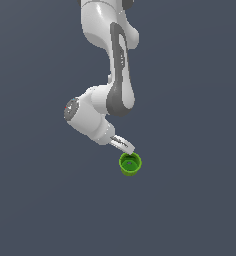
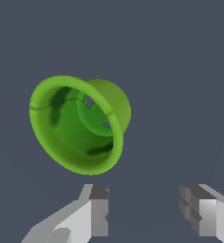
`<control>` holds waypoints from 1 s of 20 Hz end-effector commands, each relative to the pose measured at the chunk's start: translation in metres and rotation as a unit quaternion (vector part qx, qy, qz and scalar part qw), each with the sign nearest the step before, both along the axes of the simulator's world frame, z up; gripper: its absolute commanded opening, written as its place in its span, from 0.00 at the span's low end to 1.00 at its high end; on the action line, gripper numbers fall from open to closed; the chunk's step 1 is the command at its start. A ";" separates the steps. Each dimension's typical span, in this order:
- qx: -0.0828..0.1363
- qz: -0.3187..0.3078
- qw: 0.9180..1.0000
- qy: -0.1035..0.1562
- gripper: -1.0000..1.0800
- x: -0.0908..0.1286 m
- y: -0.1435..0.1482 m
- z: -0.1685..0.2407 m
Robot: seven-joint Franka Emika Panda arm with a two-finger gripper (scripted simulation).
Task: Pick up the object and move it to a goal position.
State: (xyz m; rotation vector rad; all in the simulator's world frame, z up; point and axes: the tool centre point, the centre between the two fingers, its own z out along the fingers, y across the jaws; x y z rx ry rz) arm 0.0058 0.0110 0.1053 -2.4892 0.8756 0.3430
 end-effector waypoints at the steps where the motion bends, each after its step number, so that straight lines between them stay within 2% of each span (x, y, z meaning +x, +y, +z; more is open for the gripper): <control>1: 0.032 -0.036 0.999 0.015 0.62 0.002 0.002 -0.005; 6: 0.092 -0.100 0.990 0.043 0.62 0.007 0.006 -0.011; 11: 0.137 -0.146 0.978 0.063 0.62 0.012 0.007 -0.014; 16: 0.166 -0.175 0.968 0.075 0.62 0.016 0.008 -0.015; 20: 0.177 -0.185 0.963 0.080 0.62 0.018 0.008 -0.015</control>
